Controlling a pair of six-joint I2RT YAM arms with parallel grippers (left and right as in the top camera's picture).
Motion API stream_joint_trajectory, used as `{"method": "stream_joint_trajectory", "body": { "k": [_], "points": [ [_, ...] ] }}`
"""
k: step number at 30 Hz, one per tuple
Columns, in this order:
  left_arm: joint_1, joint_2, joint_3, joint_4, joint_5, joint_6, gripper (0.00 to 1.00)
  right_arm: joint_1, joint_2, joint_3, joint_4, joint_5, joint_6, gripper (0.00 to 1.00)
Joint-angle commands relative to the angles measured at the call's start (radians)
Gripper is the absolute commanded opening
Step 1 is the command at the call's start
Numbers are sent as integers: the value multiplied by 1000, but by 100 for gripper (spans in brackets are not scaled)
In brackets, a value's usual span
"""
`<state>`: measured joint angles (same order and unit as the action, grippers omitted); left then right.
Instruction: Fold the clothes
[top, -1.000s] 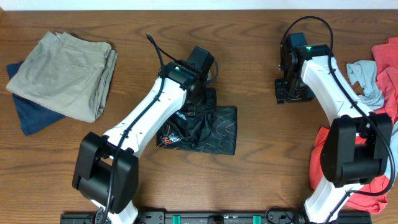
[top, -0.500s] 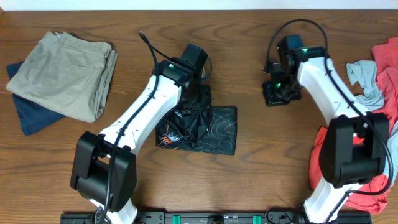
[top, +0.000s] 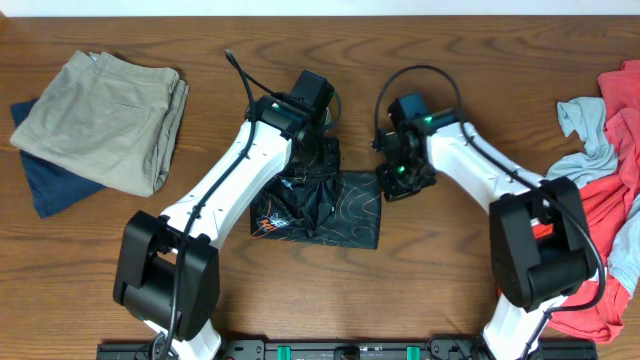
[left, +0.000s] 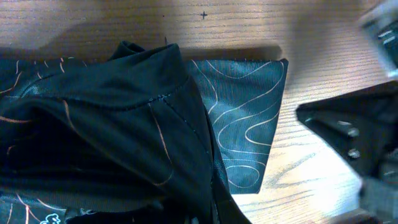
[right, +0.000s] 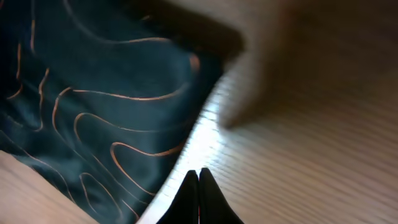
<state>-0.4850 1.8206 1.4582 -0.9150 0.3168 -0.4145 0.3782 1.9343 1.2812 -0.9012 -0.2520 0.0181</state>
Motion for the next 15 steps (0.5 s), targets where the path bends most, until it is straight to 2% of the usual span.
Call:
{"method": "stream_joint_trajectory", "body": {
  "k": [1,15],
  "points": [
    [2,0,15,-8,16,18,6,28,-18,-30,25,-19,44,1],
    [-28,0,15,-14,103,20,6,72,-18,-61,97,-18,94,1]
  ]
}}
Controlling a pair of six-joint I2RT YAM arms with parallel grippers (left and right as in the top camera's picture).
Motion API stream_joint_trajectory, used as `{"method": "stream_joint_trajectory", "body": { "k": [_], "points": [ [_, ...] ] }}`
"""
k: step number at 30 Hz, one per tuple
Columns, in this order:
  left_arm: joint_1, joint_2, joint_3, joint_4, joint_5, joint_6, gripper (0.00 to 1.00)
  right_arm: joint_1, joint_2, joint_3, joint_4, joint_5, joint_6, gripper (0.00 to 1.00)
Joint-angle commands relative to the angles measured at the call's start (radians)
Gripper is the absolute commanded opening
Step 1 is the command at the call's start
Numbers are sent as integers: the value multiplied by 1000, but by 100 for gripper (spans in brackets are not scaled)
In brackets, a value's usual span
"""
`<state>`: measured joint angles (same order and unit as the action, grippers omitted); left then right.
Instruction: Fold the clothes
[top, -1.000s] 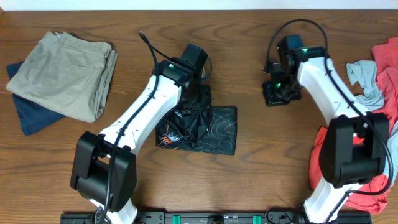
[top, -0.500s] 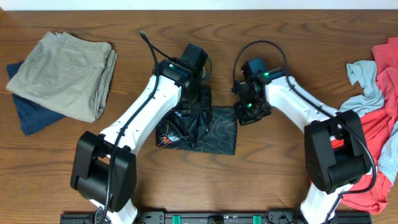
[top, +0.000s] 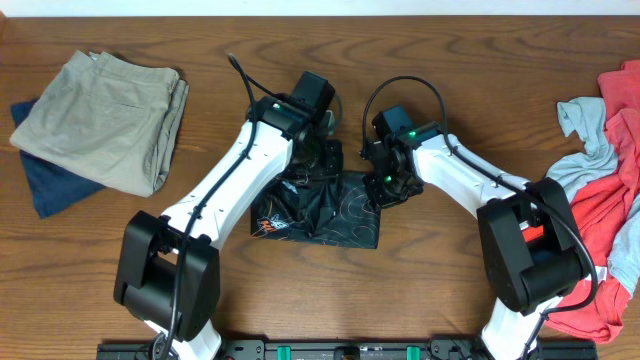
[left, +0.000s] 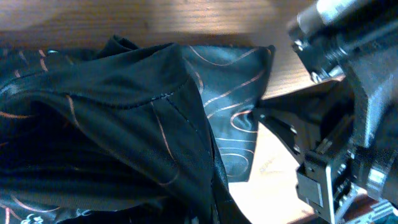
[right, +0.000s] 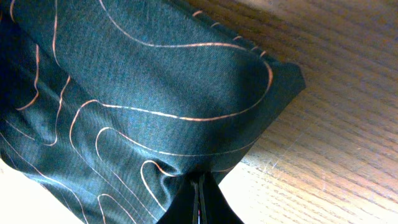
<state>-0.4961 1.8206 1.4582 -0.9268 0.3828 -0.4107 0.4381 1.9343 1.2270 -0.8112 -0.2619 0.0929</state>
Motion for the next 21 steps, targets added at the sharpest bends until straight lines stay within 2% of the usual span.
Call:
{"method": "stream_joint_trajectory", "body": {
  "k": [1,10,11,12,14,15,17,21],
  "points": [
    [-24,0,15,-2,37,16,6,12,-18,-7,8,-8,19,1],
    [-93,1,15,31,36,13,7,12,-18,-7,8,-8,19,1],
    [-97,1,15,34,36,13,15,12,-18,-7,8,-8,19,1],
    [-98,1,15,37,36,13,32,12,-18,-7,8,-8,19,1],
    [-98,1,15,40,36,13,47,11,-18,-7,5,-2,19,5],
    [-98,1,15,42,35,13,51,7,-19,-5,-2,17,19,10],
    [-91,1,15,43,35,18,52,-8,-19,6,-25,71,26,21],
    [-61,1,15,19,0,66,52,-77,-29,66,-109,233,89,22]
  ]
}}
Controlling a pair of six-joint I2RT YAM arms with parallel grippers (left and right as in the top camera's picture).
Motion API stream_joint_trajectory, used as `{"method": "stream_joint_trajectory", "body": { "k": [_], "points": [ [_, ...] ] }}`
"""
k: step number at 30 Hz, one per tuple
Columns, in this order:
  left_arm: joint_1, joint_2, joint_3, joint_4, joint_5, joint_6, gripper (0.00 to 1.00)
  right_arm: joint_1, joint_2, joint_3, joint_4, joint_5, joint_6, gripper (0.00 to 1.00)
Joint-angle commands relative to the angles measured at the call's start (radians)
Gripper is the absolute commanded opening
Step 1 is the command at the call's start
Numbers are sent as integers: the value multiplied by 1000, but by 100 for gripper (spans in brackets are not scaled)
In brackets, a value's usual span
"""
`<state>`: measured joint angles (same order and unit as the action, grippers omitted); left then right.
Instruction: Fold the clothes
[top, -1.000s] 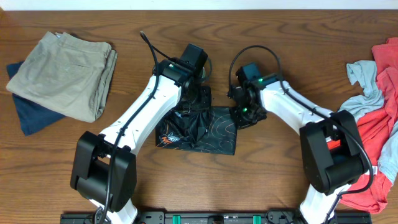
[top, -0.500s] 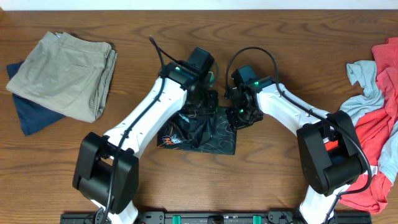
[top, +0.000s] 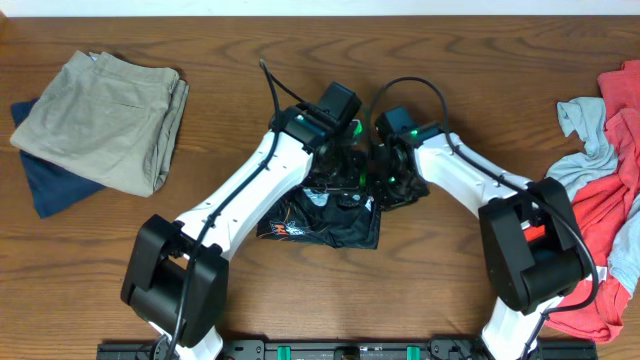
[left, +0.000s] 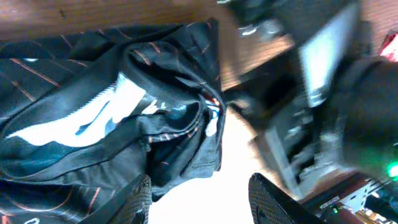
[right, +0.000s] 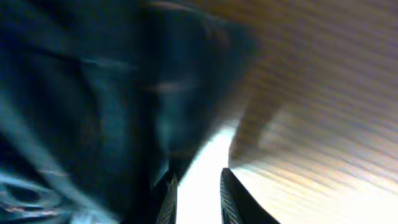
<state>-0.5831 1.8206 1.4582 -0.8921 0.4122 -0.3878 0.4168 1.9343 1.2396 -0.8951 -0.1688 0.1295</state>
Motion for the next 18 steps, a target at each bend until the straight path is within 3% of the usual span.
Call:
{"method": "stream_joint_trajectory", "body": {
  "k": [1,5,10,13,18],
  "points": [
    [38,1,15,-29,-50,43,52,-76,-35,72,-43,159,54,22],
    [102,1,15,-81,-134,43,52,-149,-65,158,-92,138,44,23],
    [208,1,14,-98,-197,42,52,-172,-98,230,-89,-157,-129,22],
    [280,2,14,-97,-197,32,53,-143,-98,238,-88,-280,-182,22],
    [375,3,6,-92,-196,7,53,-40,-95,237,-80,-269,-239,23]
  ]
}}
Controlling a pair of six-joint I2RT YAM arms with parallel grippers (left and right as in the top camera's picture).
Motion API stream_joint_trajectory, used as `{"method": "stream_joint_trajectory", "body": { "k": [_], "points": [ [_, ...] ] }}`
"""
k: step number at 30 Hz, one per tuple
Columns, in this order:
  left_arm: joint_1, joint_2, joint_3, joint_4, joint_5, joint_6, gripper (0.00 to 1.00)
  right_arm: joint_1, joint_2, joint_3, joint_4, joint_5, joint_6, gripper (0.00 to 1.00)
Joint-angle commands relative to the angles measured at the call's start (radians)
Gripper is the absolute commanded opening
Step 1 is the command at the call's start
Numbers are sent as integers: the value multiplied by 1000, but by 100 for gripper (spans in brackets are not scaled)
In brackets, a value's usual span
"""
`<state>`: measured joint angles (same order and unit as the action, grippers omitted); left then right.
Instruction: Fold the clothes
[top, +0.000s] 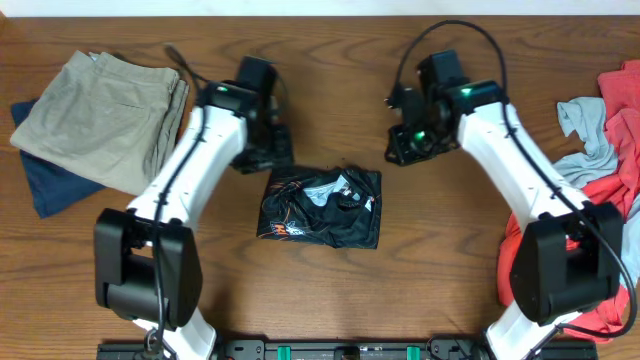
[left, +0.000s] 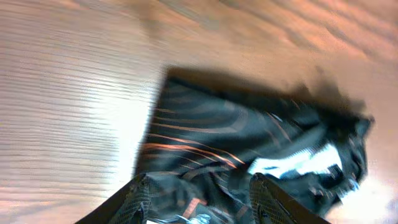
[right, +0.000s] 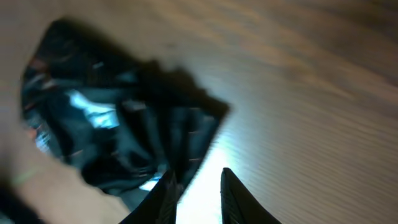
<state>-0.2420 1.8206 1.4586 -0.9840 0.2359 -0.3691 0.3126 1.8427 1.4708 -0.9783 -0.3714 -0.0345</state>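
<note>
A black garment with orange wavy lines and a white print (top: 322, 207) lies folded into a small bundle on the table's middle; it also shows as the black garment (left: 249, 149) in the left wrist view and the black garment (right: 118, 137) in the right wrist view. My left gripper (top: 262, 157) hovers open just up-left of it, nothing between its fingers (left: 140, 199). My right gripper (top: 405, 150) stands open up-right of the bundle, apart from it, fingers (right: 233, 193) empty.
A folded khaki garment (top: 105, 105) lies on a navy one (top: 50, 185) at the far left. A heap of red and grey clothes (top: 600, 170) sits at the right edge. Bare wooden table (top: 320, 60) runs along the back.
Both grippers have pulled away from the black garment, the left one to the upper left and the right one to the upper right. The garment lies alone as a folded bundle.
First my left gripper held up part of the black garment while the right, shut, was at its right corner. Then the right was shut on that corner. Later both were open, close together over the bunched cloth. Now both stand clear of the folded bundle.
</note>
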Motion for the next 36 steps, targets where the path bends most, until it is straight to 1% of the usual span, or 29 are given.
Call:
{"method": "stream_joint_trajectory", "body": {
  "k": [1,4,7,9,18,20,22,25,29,31,36],
  "points": [
    [46,3,2,1,-19,-11,53,91,-3,6,10,-37,-72,23],
    [62,3,-17,0,-19,-11,53,158,4,5,26,51,-63,26],
    [60,3,-44,3,-19,-17,53,206,26,5,41,116,-56,27],
    [55,3,-70,6,-19,-37,53,227,48,5,52,161,-26,26],
    [55,4,-163,71,-16,-37,53,240,126,5,92,188,-3,25],
    [55,4,-174,80,-16,-37,53,240,140,5,98,188,-3,18],
    [55,4,-182,85,-16,-37,53,241,150,5,98,188,-3,1],
    [55,5,-183,85,-16,-37,53,230,150,5,87,214,13,1],
    [55,5,-183,85,-16,-37,53,195,149,5,31,341,164,1],
    [55,5,-183,85,-16,-37,53,161,149,5,-20,364,214,1],
    [55,5,-183,86,-16,-37,53,108,149,5,-96,371,215,1]
  ]
}}
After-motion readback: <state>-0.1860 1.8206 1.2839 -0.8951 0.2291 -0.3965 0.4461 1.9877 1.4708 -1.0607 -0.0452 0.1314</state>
